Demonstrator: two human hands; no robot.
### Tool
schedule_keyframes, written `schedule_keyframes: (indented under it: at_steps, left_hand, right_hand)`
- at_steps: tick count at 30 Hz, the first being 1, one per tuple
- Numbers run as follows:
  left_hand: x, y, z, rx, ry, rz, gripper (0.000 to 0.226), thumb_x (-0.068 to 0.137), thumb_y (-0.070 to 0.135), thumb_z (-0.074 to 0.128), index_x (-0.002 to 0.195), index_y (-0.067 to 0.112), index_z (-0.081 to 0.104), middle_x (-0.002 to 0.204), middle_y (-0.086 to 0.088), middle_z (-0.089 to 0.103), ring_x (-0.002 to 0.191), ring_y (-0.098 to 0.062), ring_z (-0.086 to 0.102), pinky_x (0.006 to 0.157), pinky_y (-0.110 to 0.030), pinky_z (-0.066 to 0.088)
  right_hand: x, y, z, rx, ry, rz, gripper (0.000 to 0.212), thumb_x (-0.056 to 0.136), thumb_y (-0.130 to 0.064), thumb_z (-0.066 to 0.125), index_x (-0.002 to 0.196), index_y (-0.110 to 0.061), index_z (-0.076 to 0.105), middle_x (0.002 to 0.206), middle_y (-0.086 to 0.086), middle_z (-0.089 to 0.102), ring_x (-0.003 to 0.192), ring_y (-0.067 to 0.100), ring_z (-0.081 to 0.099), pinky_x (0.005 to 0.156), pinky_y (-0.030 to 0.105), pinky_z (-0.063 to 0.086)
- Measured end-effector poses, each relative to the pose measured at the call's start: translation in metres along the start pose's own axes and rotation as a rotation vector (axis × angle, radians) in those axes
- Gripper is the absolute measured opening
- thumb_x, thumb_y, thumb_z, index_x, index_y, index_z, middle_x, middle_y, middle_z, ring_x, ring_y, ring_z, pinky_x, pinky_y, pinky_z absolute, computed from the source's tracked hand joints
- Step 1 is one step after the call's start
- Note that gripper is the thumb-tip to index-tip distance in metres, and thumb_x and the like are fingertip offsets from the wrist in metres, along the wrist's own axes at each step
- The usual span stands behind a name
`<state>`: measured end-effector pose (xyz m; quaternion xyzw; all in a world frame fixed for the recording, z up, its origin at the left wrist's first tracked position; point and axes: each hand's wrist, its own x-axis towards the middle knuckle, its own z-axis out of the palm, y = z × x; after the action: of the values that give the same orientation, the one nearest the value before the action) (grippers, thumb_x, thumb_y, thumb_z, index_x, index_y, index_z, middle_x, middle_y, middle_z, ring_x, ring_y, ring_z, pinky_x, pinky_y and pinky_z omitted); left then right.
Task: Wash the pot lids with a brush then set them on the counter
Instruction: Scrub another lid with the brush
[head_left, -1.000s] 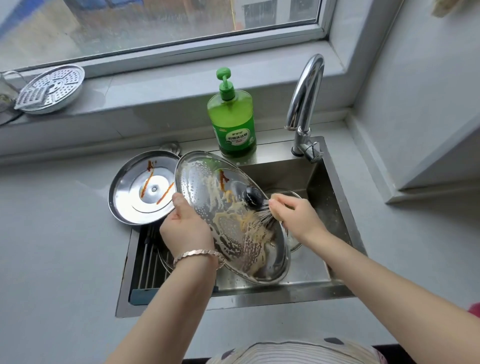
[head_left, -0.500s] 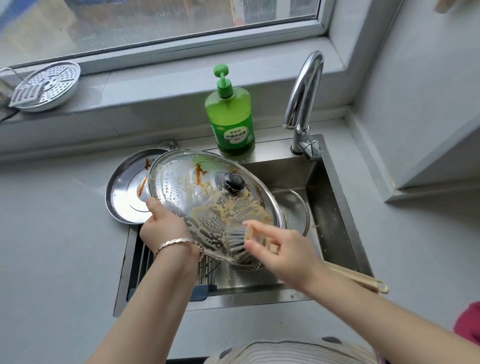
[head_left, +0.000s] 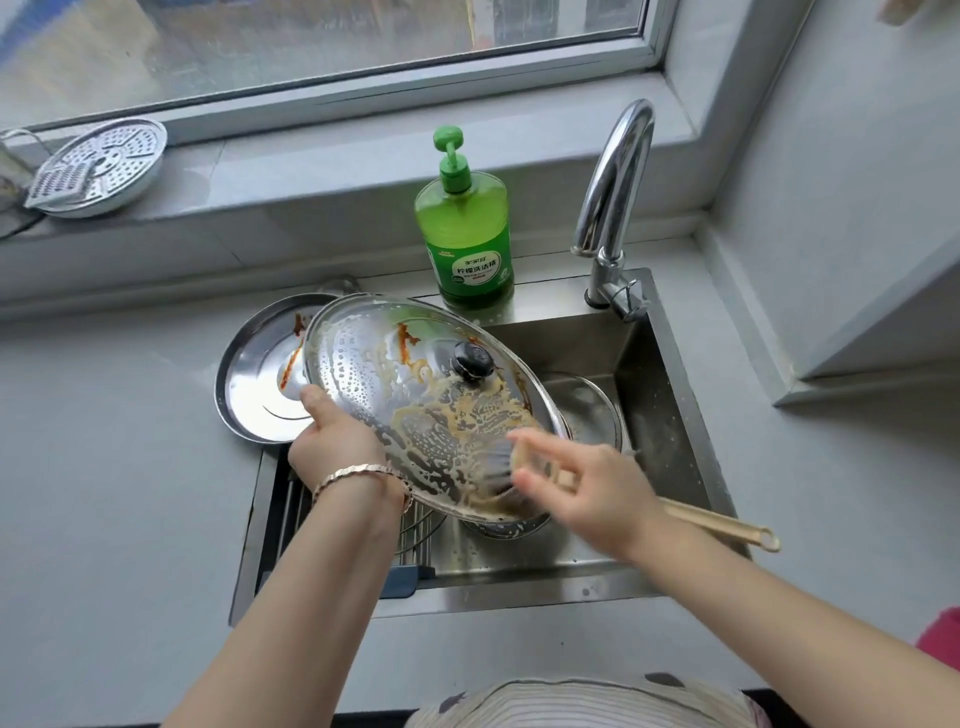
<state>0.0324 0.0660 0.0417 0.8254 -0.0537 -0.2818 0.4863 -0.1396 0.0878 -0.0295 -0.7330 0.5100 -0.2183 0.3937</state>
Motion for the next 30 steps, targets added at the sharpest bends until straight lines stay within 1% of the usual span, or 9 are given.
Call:
schedule_keyframes:
  at_steps: [4,7,9,12,15,18,23,27,30]
  left_hand:
    - [0.000,-0.002,-0.002,0.063,-0.038,-0.009,0.049,0.099,0.043,0.032,0.060,0.013,0.031,0.062,0.001,0.034,0.052,-0.011,0.031,0.045,-0.021,0.022]
    - [0.010,-0.001,-0.006,0.074,-0.050,0.039,0.050,0.099,0.043,0.032,0.059,0.012,0.031,0.060,-0.002,0.035,0.051,-0.015,0.032,0.047,-0.025,0.024]
    - [0.019,0.001,-0.010,0.109,-0.051,0.078,0.049,0.099,0.040,0.033,0.058,0.012,0.029,0.060,-0.003,0.033,0.052,-0.016,0.031,0.048,-0.026,0.024]
    - [0.033,0.001,-0.012,0.210,-0.107,0.109,0.048,0.099,0.038,0.033,0.067,0.003,0.040,0.069,-0.009,0.041,0.067,-0.026,0.041,0.059,-0.029,0.031]
    - [0.034,0.003,-0.006,0.352,-0.225,0.149,0.047,0.098,0.040,0.031,0.094,-0.001,0.053,0.086,-0.016,0.053,0.077,-0.029,0.048,0.064,-0.030,0.035]
    - [0.034,0.007,0.005,0.478,-0.322,0.227,0.051,0.099,0.038,0.033,0.114,-0.005,0.056,0.113,-0.026,0.056,0.103,-0.035,0.054,0.080,-0.035,0.041]
    - [0.055,0.000,0.008,0.307,-0.520,0.051,0.063,0.072,0.064,0.052,0.092,0.005,0.062,0.099,-0.016,0.067,0.087,-0.032,0.063,0.083,-0.046,0.053]
    - [0.057,0.002,0.005,0.211,-0.630,-0.112,0.043,0.091,0.050,0.048,0.087,0.008,0.060,0.054,-0.003,0.067,0.045,-0.017,0.063,0.045,-0.024,0.053]
    - [0.052,0.004,0.003,0.151,-0.747,-0.160,0.041,0.089,0.049,0.052,0.092,0.009,0.062,0.062,-0.004,0.069,0.045,-0.016,0.063,0.043,-0.024,0.053]
  right_hand:
    - [-0.007,-0.003,0.008,-0.015,-0.016,-0.214,0.037,0.084,-0.051,0.051,0.119,-0.039,0.060,0.057,-0.031,0.053,0.044,-0.007,0.046,0.044,0.011,0.033]
    - [0.001,0.032,-0.004,-0.119,-0.123,0.074,0.034,0.091,-0.046,0.051,0.122,-0.037,0.057,0.067,-0.033,0.060,0.057,-0.003,0.055,0.053,0.021,0.042]
    - [0.004,0.050,-0.014,-0.196,-0.169,0.313,0.042,0.089,-0.051,0.049,0.130,-0.045,0.047,0.106,-0.016,0.067,0.093,0.006,0.060,0.078,0.029,0.048]
    - [0.020,0.048,-0.028,0.140,0.027,0.396,0.075,0.077,-0.052,0.064,0.142,-0.035,0.032,0.130,-0.011,0.048,0.117,0.011,0.047,0.099,0.036,0.041]
    - [0.047,0.024,-0.036,0.340,0.128,0.368,0.089,0.060,-0.050,0.079,0.135,-0.020,0.040,0.123,-0.007,0.053,0.108,0.010,0.055,0.093,0.031,0.046]
    - [0.060,0.009,-0.028,0.329,-0.025,0.362,0.075,0.056,-0.044,0.084,0.119,-0.020,0.051,0.104,-0.003,0.062,0.091,0.009,0.060,0.085,0.032,0.051]
    - [0.052,0.017,-0.018,0.423,-0.018,0.381,0.044,0.063,-0.024,0.085,0.100,-0.012,0.064,0.099,0.013,0.069,0.085,0.017,0.066,0.077,0.028,0.054]
    - [0.046,0.013,-0.011,0.390,-0.063,0.305,0.023,0.063,-0.015,0.085,0.076,-0.027,0.069,0.089,-0.005,0.073,0.086,0.003,0.066,0.085,0.025,0.052]
    - [0.049,0.013,-0.003,0.252,0.031,0.315,0.014,0.062,-0.023,0.081,0.072,-0.023,0.071,0.083,-0.008,0.072,0.086,0.006,0.066,0.085,0.031,0.053]
